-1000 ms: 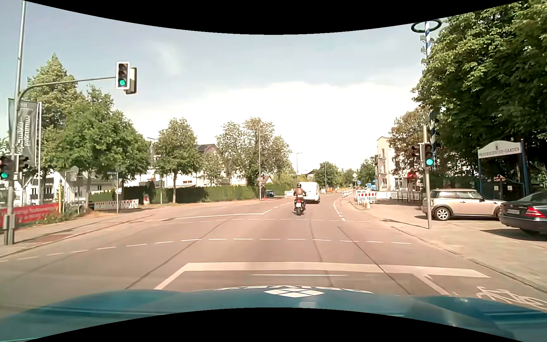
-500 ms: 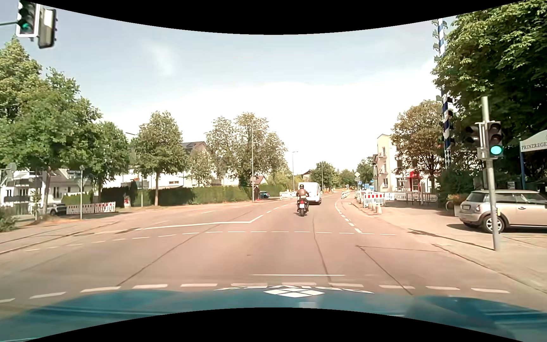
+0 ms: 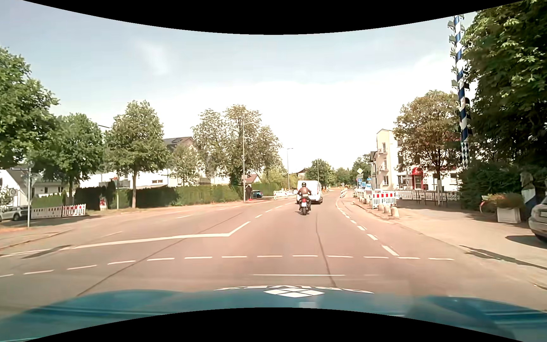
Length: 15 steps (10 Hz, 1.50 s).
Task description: Follow the waypoints while adhering to traffic rules and regulations
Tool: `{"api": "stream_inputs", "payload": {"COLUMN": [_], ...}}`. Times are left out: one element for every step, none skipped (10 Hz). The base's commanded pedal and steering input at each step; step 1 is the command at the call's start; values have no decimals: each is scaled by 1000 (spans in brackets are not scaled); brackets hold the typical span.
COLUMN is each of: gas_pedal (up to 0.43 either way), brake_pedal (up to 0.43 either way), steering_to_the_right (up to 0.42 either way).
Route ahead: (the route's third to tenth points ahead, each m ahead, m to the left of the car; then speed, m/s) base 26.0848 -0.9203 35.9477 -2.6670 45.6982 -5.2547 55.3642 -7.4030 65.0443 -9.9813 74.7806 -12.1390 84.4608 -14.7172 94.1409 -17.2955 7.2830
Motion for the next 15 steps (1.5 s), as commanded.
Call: {"api": "stream_inputs", "payload": {"gas_pedal": [0, 0, 0, 0, 0, 0, 0, 0, 0, 0, 0, 0, 0, 0, 0], "brake_pedal": [0, 0, 0, 0, 0, 0, 0, 0, 0, 0, 0, 0, 0, 0, 18], "steering_to_the_right": [20, 20, 20, 20, 20, 20, 21, 22, 22, 23, 23, 24, 24, 25, 25]}}
